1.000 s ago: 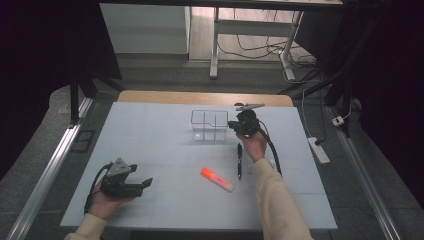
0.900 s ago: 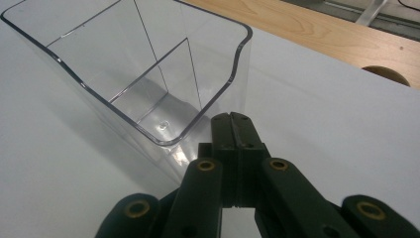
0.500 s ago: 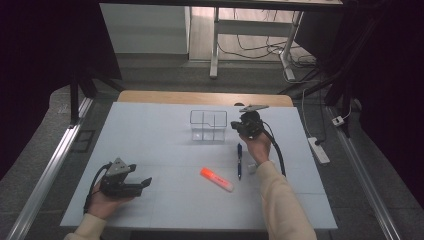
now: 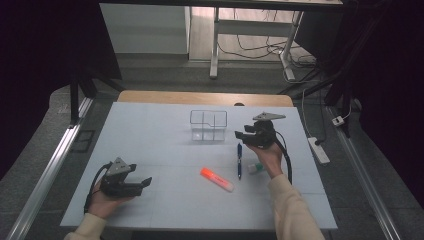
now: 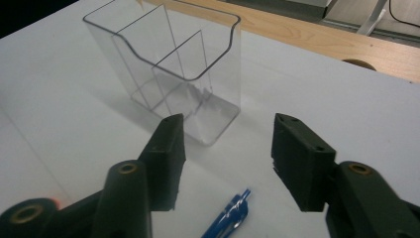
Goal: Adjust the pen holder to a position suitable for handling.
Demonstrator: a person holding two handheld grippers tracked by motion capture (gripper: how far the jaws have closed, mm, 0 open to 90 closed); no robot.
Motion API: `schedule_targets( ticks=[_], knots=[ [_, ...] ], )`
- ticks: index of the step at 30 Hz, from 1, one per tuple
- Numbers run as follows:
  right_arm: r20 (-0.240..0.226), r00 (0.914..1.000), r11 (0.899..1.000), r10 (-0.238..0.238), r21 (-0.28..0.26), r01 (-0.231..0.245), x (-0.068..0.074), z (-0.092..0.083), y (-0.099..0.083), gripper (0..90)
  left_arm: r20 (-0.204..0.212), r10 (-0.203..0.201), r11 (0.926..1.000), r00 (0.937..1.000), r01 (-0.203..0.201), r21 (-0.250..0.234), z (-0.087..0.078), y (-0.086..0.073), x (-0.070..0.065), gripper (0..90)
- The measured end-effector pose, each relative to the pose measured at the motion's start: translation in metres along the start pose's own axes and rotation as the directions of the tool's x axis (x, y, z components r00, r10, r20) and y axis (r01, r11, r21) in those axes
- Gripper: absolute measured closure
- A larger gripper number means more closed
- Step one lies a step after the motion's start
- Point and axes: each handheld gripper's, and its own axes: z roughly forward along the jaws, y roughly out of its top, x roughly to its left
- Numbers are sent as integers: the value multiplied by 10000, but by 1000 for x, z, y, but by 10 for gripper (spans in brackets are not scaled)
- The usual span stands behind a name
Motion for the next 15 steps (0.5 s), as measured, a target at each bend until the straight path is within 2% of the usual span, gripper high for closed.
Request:
schedule_targets(
  ticks=[2, 5, 9, 11, 15],
  knots=[
    [-23, 10000, 9999, -42, -144, 42, 3, -6, -4, 405, 0, 16, 10000, 10000, -16, 21, 1, 0, 0, 208],
    [-46, 9994, 9991, -348, -262, 347, 5, -19, -10, 379, 15, 27, 10000, 10000, -28, 27, 1, 0, 0, 209],
    [-267, 9987, 9982, -422, -428, 411, 5, -36, -18, 369, 77, -54, 10000, 10000, 54, 23, 2, 1, 2, 208],
    [-178, 9987, 9982, -475, -382, 467, 6, -42, -20, 370, 90, -42, 10000, 10000, 42, 51, 3, 1, 2, 209],
    [-290, 9993, 9987, -221, -461, 207, 7, -52, -23, 371, 98, -10, 10000, 10000, 10, 45, 3, 1, 1, 208]
  ],
)
